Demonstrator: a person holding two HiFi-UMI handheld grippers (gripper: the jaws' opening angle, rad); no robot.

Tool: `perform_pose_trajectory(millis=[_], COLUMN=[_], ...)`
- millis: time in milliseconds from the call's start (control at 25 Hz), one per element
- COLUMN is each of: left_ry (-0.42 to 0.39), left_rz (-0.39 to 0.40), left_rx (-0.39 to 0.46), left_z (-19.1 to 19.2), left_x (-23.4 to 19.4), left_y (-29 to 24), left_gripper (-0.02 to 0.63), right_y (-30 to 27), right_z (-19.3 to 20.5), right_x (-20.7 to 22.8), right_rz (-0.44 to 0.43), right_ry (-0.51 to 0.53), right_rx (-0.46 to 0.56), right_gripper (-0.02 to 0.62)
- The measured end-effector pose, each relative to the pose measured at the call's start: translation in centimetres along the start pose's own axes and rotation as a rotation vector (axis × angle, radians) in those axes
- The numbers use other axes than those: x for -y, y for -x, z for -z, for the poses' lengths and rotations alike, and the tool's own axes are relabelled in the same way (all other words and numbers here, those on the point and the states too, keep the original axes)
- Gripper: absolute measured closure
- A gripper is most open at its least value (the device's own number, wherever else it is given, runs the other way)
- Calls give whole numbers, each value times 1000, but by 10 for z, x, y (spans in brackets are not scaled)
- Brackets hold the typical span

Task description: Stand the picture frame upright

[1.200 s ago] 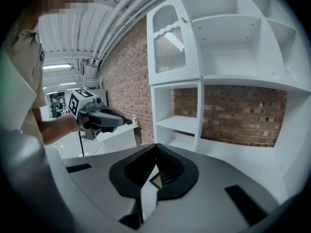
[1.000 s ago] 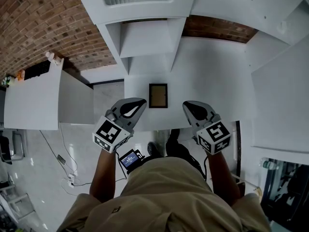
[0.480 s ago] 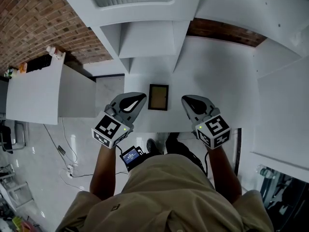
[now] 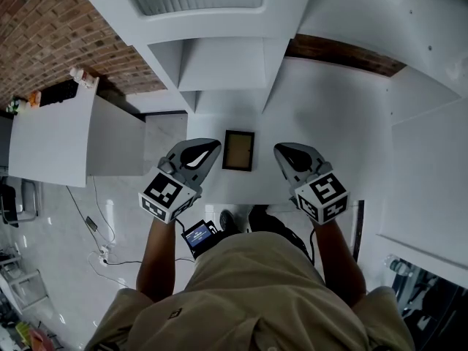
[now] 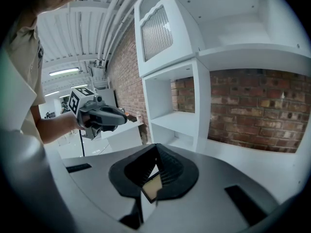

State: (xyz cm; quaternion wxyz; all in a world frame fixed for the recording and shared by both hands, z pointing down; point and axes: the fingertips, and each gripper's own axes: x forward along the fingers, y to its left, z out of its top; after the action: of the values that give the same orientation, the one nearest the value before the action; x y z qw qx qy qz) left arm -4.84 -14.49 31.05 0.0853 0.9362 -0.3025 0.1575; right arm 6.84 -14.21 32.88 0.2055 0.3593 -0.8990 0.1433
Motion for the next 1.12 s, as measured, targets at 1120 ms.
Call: perform_pose_trajectory(millis=[1120], left_ry=[336], left_rz=[-31], left_rx=[-432], left_z=[266], left_x=[-86], left_y=[-148], left_gripper=[533], right_y=[-201], right_z=[222], right_x=[80], right_rz=[-14], right_ry=[-272], right_rx=[-393], right_gripper=[485])
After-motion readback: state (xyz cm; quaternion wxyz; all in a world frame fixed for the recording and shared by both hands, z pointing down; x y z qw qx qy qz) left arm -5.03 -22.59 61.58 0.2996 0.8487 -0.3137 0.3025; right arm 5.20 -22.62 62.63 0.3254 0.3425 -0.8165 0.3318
